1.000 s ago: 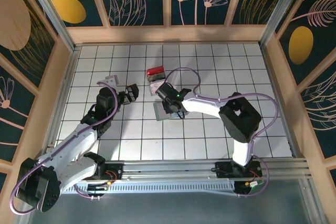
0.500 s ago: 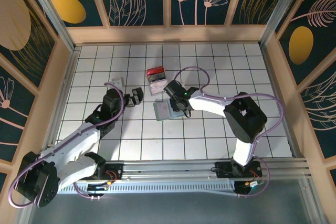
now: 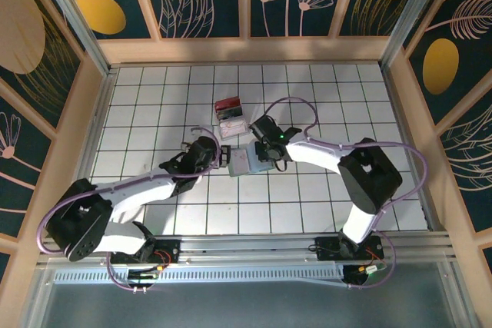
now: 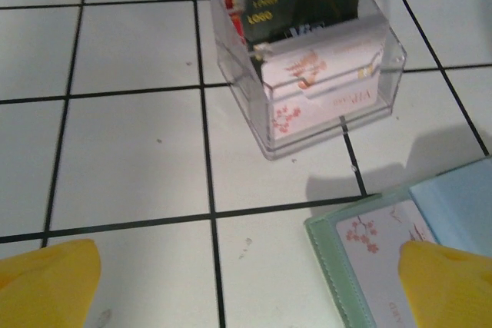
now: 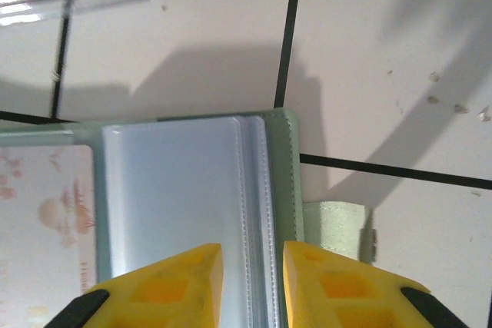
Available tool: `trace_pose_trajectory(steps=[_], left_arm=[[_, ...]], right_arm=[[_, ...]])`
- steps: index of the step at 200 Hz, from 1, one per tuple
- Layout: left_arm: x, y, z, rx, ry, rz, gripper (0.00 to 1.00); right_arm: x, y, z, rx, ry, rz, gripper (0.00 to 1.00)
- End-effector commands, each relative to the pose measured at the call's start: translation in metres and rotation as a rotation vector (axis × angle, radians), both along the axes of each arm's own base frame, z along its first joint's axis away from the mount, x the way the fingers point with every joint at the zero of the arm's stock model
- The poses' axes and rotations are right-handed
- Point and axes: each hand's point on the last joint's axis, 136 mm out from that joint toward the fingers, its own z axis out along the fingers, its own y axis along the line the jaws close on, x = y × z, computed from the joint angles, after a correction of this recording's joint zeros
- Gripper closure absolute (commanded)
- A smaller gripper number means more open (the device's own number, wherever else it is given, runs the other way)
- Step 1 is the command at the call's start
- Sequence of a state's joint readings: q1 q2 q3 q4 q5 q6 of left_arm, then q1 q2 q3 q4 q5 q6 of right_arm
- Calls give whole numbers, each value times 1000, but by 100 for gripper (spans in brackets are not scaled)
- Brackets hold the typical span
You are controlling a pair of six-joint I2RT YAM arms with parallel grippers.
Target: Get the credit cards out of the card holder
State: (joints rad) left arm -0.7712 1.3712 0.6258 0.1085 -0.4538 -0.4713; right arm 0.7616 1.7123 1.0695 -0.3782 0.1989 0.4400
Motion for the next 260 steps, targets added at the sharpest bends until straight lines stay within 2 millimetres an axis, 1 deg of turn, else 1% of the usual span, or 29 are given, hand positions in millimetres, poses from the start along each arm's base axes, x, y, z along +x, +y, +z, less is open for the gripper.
trace_pose_trajectory(steps=[1,26,40,52,73,89,112,150,206,245,260], left_arm=[[9,-10,4,32,-24,-2,1],[11,-11,-11,46,11,24,1],[12,-10,-20,54,34,47,1],[13,-6,-29,77,57,74,1],[13,-6,-44,105,96,90,1],[13,-8,-53,114,120,92,1],[13,-8,-58,122,133,96,1],[9,-1,-68,150,162,114,1],[1,4,-83,165,199,114,1],[-3,7,-89,177,216,114,1],[-5,9,-91,181,222,114,1]], right_arm=[[6,5,28,106,-20,-22,74],[5,16,38,230,9,-4,76],[0,26,41,304,42,24,78],[-2,32,41,343,62,42,80],[-5,41,39,383,90,62,83],[-7,47,35,405,118,73,83],[-11,51,28,420,151,76,83],[-16,57,20,435,182,86,82],[-23,66,0,430,241,97,82],[-24,68,-13,414,268,92,79],[-25,67,-19,405,280,86,76]])
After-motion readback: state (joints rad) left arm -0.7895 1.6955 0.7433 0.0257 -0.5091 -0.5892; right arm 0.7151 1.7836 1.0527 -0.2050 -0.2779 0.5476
